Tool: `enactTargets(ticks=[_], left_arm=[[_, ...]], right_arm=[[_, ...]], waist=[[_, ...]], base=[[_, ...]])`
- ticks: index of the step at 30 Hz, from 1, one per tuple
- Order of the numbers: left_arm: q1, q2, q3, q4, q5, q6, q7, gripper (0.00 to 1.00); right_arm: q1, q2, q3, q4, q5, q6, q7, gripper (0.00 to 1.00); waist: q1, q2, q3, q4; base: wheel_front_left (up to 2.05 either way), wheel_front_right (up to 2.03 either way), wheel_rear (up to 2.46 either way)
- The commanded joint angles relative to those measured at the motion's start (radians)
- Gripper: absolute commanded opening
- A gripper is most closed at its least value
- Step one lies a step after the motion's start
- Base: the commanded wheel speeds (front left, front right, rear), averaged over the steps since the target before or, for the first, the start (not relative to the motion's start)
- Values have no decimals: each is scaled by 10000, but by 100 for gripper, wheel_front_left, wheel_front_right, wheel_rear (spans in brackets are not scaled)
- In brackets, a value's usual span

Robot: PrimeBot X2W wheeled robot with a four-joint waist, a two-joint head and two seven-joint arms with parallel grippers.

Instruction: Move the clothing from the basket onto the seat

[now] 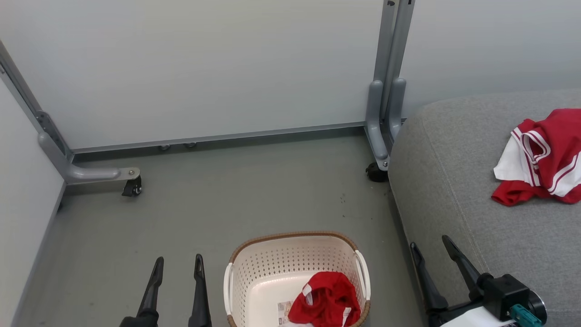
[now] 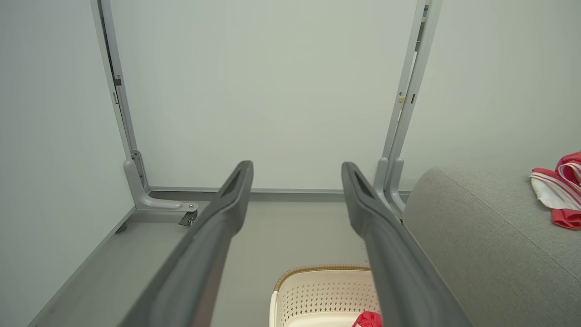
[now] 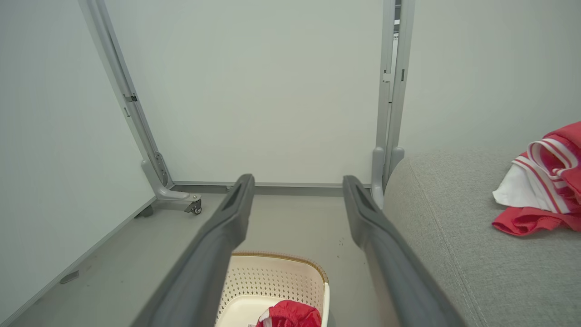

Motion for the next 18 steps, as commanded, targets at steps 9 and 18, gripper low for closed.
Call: enactTargets(ticks=[9,18], left_arm=[[55,6,-114,47,53,61,-4,100],[-2,6,-176,46,83,76,-4,100]], right_arm=[[45,-35,-65,-81,11,-6,-31,100],[19,-38,-95,-130,59,-6,-31,100]], waist=[[1,0,10,-105],[1,0,149,-228]], base=[[0,0,0],[0,0,0]])
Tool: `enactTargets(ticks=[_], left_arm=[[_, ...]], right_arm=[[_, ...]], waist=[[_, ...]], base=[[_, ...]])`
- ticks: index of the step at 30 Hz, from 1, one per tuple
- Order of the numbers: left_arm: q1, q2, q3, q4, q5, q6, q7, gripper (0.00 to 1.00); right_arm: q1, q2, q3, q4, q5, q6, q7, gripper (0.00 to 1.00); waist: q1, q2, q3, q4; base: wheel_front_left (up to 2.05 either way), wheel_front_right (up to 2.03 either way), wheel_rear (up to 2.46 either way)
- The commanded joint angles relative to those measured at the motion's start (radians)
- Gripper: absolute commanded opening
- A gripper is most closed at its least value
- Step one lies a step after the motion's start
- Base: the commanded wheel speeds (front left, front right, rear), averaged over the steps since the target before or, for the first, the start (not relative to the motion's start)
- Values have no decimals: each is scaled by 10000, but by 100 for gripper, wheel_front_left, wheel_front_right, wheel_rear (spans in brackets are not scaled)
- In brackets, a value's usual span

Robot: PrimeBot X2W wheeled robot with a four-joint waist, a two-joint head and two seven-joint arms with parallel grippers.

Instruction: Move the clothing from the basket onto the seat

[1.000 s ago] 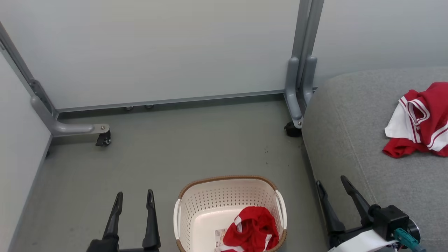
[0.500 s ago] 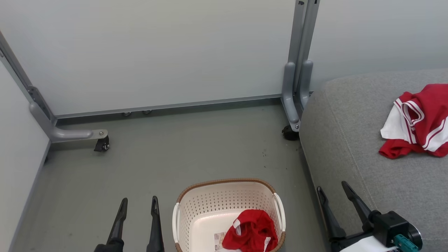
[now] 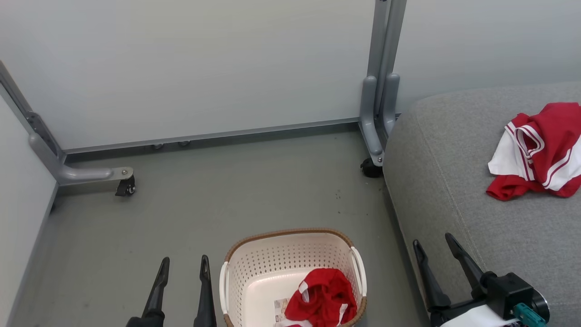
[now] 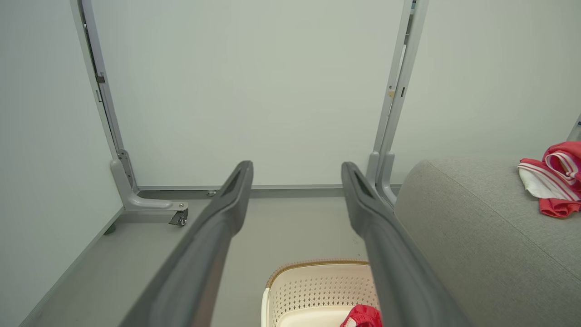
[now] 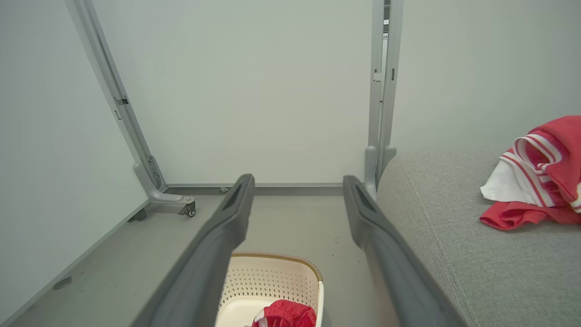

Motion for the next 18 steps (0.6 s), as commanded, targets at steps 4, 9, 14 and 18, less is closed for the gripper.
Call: enactTargets(ticks=[4,9,14,18], left_arm=[[-151,8,-10,86,-85,7,-4,100],[-424,9,-101,207,-24,-54,-4,100],[-1074,9,-188,300,54,-92,-4,100],[-1834,10,-161,605,63,16,1,100]], right_arm=[[-87,-7,-112,-115,59,-6,-31,100],[-287,-52,-226,-208,96,-6,-31,100],[-791,-88,-415,-467,209,-6,-31,100],[-1342,-137,-626,-656,187,-6,-31,100]], waist=[[1,0,274,-50],[1,0,804,-83],[1,0,2003,-125],[1,0,3131,-163]], base=[[0,0,0],[0,0,0],[0,0,0],[0,0,0]])
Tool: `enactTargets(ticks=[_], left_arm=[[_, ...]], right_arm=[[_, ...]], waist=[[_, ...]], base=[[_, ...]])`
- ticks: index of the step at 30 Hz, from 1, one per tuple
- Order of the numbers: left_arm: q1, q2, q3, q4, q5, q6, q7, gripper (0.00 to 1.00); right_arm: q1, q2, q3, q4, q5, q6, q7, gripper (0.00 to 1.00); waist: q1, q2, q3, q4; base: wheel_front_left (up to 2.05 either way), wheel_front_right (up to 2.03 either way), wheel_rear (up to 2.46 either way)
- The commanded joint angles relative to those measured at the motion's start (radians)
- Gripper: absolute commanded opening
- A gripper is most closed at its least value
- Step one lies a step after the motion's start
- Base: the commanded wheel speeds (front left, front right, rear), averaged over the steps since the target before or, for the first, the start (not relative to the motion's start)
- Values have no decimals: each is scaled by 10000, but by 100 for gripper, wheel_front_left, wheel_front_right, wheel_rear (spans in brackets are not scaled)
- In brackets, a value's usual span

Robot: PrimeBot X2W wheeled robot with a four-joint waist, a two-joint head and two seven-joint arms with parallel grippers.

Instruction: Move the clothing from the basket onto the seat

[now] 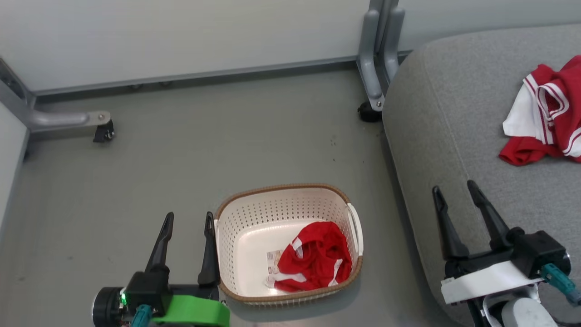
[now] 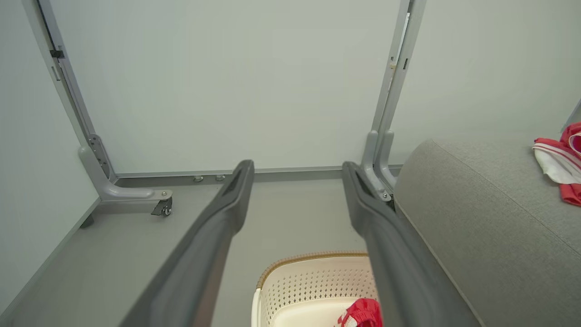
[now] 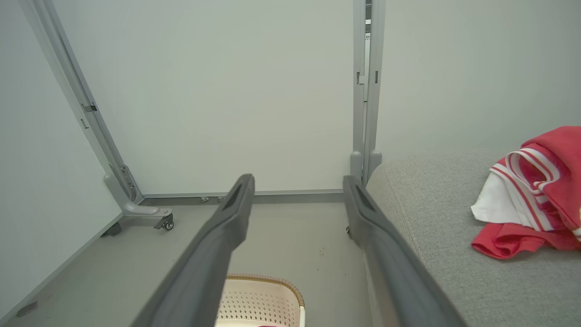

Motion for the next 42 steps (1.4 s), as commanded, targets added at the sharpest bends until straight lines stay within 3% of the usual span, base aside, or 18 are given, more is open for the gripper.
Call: enactTargets(ticks=[1,10,19,29,36,42], left_arm=[[-518,14,14,155,71,25,6,100],[-3141,209,-664,2086,1252,-1105,3,100],[-6458,266,-2206,5559,2139,-2061,3,100],[-9422,115,-4248,9692,1430,-2213,116,100],[-10677,164,-5772,11213,880,-2208,532,100],[-11334,552,-6308,11879,548,-2209,627,100]], right_arm=[[-319,0,-160,-115,34,-6,-31,100],[-1520,-4,-676,-536,-18,-6,-31,100],[-2923,307,-766,-1250,0,-6,-31,100],[-3968,654,-727,-2135,-123,-7,-31,100],[-4359,825,-690,-2469,-279,-7,-31,100],[-4560,849,-489,-2597,-63,-8,-31,100]], waist=[[0,0,1548,-71],[0,0,3718,-399],[0,0,5798,-916],[0,0,7642,-1842],[0,0,8619,-2308],[0,0,9107,-2605]], base=[[0,0,0],[0,0,0],[0,0,0],[0,0,0],[0,0,0],[0,0,0]])
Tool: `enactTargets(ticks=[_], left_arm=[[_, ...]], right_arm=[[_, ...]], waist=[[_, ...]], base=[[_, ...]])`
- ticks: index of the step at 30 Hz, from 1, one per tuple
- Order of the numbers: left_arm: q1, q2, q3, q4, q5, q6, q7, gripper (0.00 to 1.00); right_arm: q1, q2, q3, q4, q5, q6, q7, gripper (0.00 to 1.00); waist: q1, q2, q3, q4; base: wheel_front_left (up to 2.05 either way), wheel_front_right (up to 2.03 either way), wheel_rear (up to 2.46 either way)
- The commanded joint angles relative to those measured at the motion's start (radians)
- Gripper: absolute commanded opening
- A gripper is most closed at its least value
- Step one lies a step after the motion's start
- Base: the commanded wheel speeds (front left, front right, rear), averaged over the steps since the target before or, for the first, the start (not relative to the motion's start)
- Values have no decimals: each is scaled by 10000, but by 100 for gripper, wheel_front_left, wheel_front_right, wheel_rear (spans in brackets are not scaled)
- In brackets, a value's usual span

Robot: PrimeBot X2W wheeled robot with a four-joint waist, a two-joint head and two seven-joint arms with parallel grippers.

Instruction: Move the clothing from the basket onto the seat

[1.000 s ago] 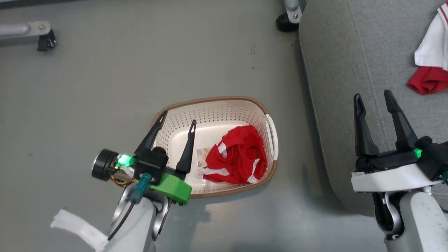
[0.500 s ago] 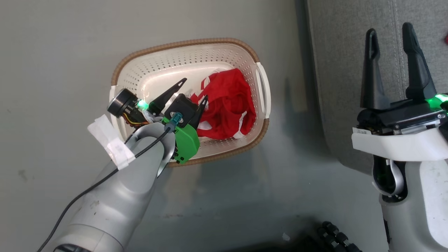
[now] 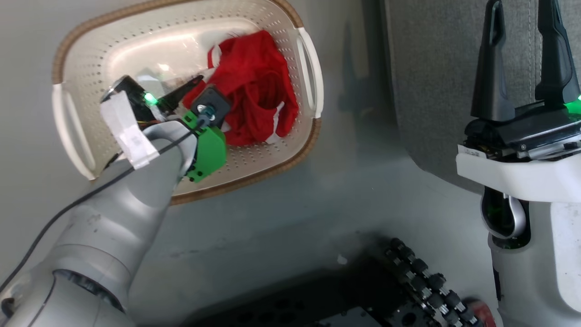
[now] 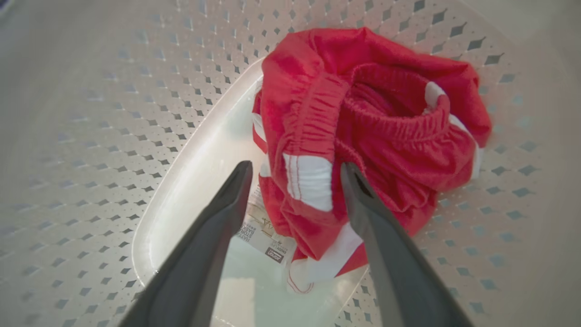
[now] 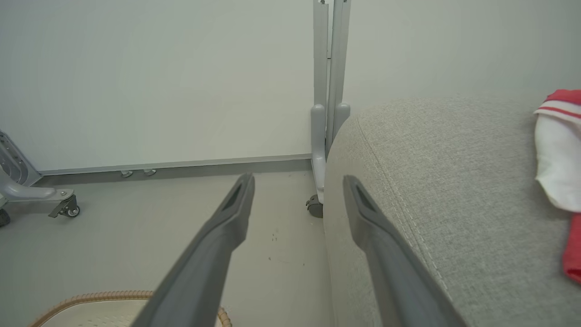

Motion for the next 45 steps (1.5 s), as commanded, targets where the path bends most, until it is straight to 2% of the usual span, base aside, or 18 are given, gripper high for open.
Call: enactTargets(ticks=[1,14,15,16,17,23,29,35,39,45], left_arm=[[-224,204,-28,127,-87,-25,56,100],[-737,449,-612,558,-602,-25,603,100],[-765,496,-647,573,-597,-25,588,60],[-835,563,-656,586,-602,-16,507,15],[-865,595,-666,597,-608,32,455,0],[-903,761,-766,639,-552,445,83,0],[-396,407,-761,586,-758,699,-345,0],[615,-73,-514,6,-1204,735,-622,0],[1604,-181,-186,-1066,-1590,834,-626,0],[3172,-194,586,-2781,-1923,1205,-632,0]], right_arm=[[-200,11,45,-104,184,-8,-31,100],[-222,14,412,-559,467,-8,-30,100],[-221,14,433,-562,486,-8,-30,100],[-231,15,466,-560,511,-8,-30,100],[-247,15,490,-553,518,-8,-30,100],[-411,15,421,-421,978,-8,-30,100],[-426,11,373,-206,836,-8,-30,100],[18,2,404,85,600,-8,-30,100],[425,-2,542,227,444,-8,-30,100],[1300,-5,622,477,121,-8,-30,100]], waist=[[-2,0,728,-678],[-2,0,1145,-984],[-2,0,1146,-988],[-2,0,1149,-996],[-2,0,1147,-1006],[-2,0,1017,-1121],[-2,0,161,-795],[-2,0,-1479,-259],[-2,0,-2737,13],[-2,0,-4649,482]], base=[[0,0,0],[0,0,0],[0,0,0],[0,0,0],[0,0,0],[0,0,0],[0,0,0],[0,0,0],[0,0,0],[0,0,0]])
